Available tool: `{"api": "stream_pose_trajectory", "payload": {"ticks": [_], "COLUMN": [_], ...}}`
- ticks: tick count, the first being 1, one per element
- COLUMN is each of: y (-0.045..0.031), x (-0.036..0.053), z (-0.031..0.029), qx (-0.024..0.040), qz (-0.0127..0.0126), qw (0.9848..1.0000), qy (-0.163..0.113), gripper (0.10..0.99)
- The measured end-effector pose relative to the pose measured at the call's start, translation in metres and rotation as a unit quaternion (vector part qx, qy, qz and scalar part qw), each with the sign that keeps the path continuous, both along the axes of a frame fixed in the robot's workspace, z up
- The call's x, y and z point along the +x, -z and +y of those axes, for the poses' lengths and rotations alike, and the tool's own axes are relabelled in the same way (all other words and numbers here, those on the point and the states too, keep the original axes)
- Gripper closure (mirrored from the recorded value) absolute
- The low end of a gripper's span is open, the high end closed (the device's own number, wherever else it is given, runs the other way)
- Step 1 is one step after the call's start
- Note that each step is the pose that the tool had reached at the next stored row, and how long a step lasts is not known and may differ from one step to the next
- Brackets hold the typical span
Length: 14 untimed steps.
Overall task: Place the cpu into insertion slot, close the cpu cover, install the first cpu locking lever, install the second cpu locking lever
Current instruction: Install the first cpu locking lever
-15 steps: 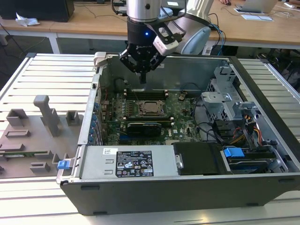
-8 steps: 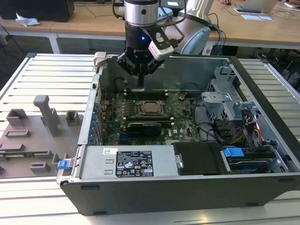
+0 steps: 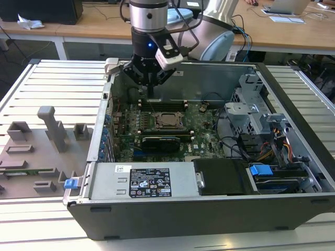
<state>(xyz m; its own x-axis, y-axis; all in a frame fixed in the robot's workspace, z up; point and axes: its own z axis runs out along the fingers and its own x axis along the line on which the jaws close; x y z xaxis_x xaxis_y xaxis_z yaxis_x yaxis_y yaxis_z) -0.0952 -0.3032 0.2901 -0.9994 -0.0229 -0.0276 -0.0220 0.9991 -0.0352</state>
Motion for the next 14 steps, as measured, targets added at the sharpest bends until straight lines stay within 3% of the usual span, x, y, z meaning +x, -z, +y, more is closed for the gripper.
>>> {"api": "stream_pose_trajectory", "payload": {"ticks": [6, 8, 14], "y": [0.0062, 0.0072, 0.0086], "x": [-0.0127, -0.0171, -0.0185], "z": [0.0031, 0.0069, 0.0198], "qx": [-0.0001, -0.0001, 0.0000], "qz": [0.0001, 0.0001, 0.0000], "qw": [1.0000, 1.0000, 0.9999], "qy": [0.008, 0.010, 0.011], "gripper": [0.980, 0.980, 0.980]}}
